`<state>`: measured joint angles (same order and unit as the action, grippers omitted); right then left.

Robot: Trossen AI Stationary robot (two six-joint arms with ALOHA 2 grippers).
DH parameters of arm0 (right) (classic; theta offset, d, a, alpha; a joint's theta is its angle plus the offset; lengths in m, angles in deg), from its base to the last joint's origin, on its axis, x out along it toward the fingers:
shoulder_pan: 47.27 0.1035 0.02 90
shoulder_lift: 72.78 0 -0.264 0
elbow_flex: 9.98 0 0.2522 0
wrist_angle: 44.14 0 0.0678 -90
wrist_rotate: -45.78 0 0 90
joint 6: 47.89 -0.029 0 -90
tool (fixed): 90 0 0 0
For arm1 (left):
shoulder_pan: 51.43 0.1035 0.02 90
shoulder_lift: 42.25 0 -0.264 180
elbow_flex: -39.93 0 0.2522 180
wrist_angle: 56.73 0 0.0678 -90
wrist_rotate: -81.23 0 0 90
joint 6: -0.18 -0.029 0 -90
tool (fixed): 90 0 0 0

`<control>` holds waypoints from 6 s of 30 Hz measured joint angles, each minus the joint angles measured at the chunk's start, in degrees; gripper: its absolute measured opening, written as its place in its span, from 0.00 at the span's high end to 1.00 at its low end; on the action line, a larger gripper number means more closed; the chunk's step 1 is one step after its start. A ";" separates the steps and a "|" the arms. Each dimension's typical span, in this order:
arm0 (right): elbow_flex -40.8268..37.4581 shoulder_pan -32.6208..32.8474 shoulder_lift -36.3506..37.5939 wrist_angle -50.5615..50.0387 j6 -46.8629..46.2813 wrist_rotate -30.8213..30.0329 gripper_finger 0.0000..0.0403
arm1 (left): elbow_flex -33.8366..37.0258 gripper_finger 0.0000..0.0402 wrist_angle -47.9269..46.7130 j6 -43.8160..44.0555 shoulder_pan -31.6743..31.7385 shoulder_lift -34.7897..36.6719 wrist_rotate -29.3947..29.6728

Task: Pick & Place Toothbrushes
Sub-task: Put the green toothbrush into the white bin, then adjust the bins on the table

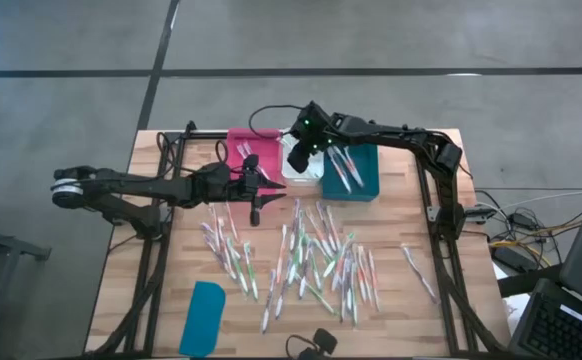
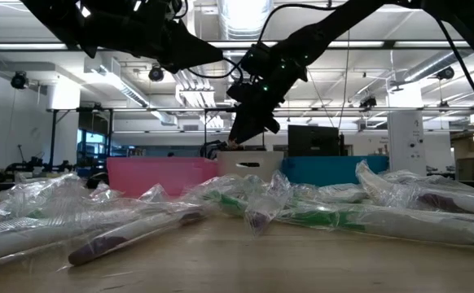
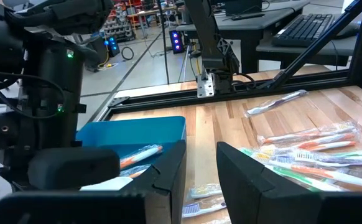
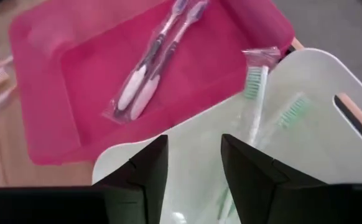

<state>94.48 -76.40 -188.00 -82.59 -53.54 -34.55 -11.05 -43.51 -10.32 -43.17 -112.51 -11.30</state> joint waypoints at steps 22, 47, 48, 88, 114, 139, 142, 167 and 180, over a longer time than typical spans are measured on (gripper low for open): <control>0.48 0.35 -8.41 -0.02 3.28 -8.55 0.68 | 0.00 0.77 -0.01 0.02 0.01 0.00 0.00; 13.54 0.37 -7.74 -18.63 -6.72 -8.18 0.98 | 0.00 0.77 0.00 0.02 0.01 0.00 0.00; 14.61 0.37 -7.74 -19.94 -7.83 -8.18 0.98 | 0.00 0.77 0.00 0.02 0.01 0.00 0.00; 18.43 -3.15 -14.65 -24.28 -18.40 -1.66 0.98 | 0.00 0.77 -0.02 0.24 0.01 0.00 0.00; 18.58 -4.20 -14.25 -19.72 -22.18 -2.06 0.98 | 0.00 0.77 -0.02 0.24 -0.02 0.00 0.00; 17.90 -4.66 -13.23 -21.70 -26.84 -3.59 0.98 | 0.00 0.77 -0.02 0.52 0.00 0.00 0.00; 17.30 -4.66 -13.44 -21.64 -26.53 -3.59 0.98 | 0.00 0.77 0.00 0.52 0.01 0.00 0.00; 15.94 -4.61 -13.55 -21.88 -23.51 -1.89 0.83 | 0.00 0.77 0.00 0.48 0.01 0.00 0.00; 23.54 -5.97 -5.08 -33.85 -13.29 6.82 0.68 | 0.00 0.77 -5.81 7.33 0.01 0.00 0.04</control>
<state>118.03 -82.36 -193.09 -116.44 -66.83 -27.73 -11.05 -49.32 -3.00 -43.16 -112.51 -11.26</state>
